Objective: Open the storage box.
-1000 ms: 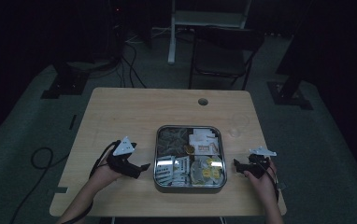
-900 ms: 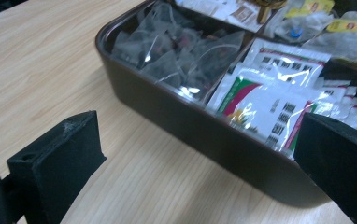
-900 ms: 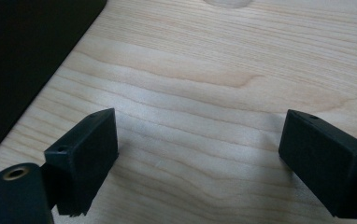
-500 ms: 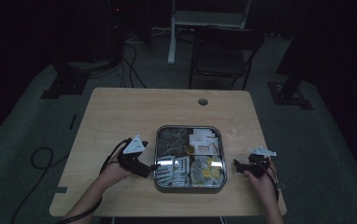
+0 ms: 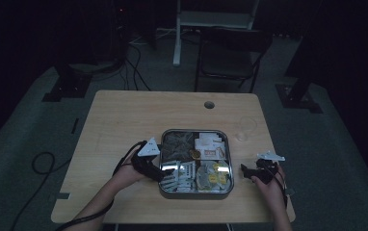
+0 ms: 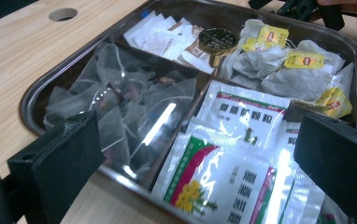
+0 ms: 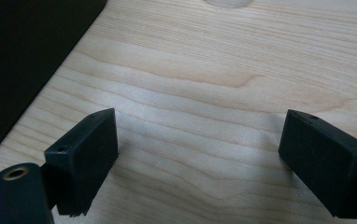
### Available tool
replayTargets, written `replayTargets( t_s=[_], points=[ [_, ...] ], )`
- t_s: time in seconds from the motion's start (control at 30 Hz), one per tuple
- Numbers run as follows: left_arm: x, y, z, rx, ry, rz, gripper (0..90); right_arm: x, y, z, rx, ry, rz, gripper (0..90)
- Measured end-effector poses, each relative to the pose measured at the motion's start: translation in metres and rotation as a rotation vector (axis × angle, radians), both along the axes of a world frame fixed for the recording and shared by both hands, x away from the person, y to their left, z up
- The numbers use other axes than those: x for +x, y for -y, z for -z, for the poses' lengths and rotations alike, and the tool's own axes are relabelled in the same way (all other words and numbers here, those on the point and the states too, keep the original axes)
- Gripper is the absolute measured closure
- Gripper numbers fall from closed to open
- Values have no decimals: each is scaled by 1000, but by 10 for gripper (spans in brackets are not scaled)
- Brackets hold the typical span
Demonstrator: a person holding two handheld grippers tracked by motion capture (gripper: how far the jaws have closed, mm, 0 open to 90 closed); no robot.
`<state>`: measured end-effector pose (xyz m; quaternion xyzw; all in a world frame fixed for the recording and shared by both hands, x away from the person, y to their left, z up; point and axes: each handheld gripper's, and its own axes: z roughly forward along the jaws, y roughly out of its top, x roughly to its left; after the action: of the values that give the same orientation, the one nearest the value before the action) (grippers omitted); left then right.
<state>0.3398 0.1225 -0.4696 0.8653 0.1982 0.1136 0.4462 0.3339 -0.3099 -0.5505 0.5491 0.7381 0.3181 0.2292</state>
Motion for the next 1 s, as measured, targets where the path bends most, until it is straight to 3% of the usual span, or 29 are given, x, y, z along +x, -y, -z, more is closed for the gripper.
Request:
replayTargets(
  t_s=[0.87,1.0],
  points=[
    [13,40,3,3,-13,59,17,0,0,0,0,0,0,113],
    [16,45,2,4,-16,73,51,0,0,0,0,0,0,114]
  ],
)
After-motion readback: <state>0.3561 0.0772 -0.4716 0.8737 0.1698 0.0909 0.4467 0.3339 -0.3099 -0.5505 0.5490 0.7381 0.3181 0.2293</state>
